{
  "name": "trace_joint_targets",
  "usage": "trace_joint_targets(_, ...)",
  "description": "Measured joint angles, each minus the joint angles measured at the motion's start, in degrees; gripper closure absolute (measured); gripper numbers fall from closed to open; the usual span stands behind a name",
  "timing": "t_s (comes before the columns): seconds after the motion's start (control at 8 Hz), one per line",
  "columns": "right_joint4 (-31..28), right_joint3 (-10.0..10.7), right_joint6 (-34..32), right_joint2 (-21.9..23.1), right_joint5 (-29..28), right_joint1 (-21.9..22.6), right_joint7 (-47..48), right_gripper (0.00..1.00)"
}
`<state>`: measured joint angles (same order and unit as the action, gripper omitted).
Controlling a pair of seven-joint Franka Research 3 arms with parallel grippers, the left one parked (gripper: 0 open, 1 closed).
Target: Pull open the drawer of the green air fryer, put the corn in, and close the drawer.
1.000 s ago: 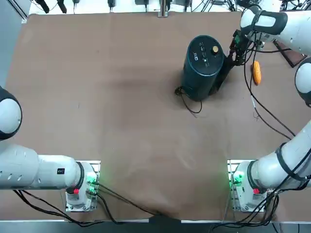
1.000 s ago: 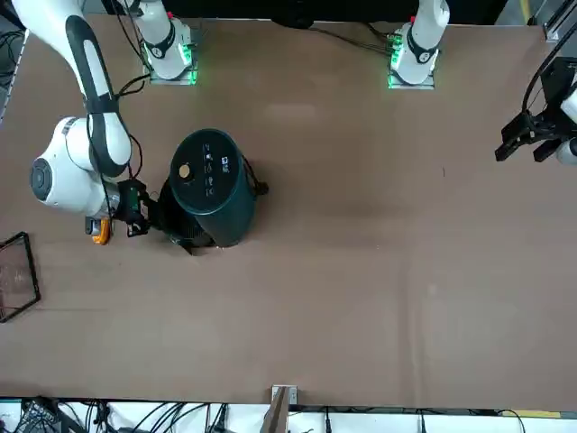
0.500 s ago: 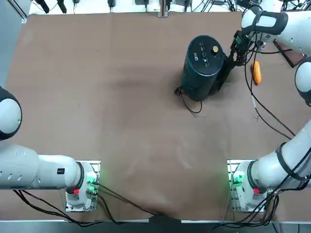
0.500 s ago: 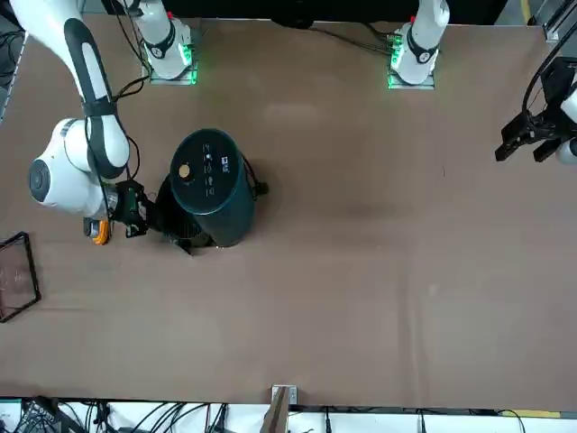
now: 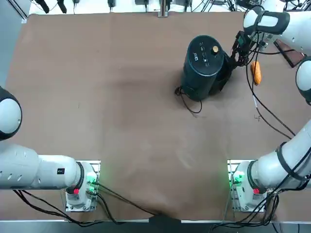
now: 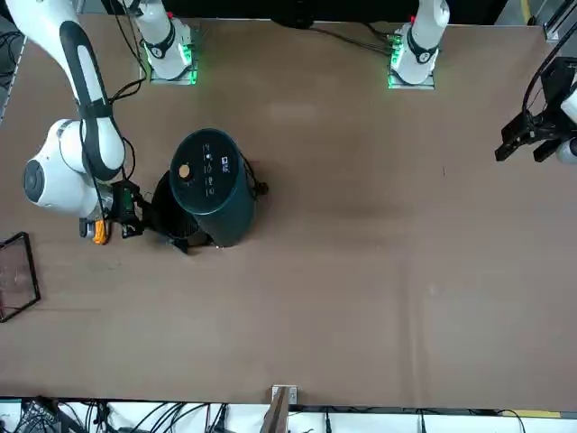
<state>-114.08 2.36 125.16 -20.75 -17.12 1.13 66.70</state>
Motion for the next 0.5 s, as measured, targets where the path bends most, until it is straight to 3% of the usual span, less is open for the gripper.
trace_joint_targets(0.38, 0.54, 0.00, 0.03, -0.02, 1.24, -0.02, -0.32, 0.01)
trace_joint_targets(0.5, 1.07, 0.00, 0.01, -0.02, 3.06, -0.04, -0.47, 0.00)
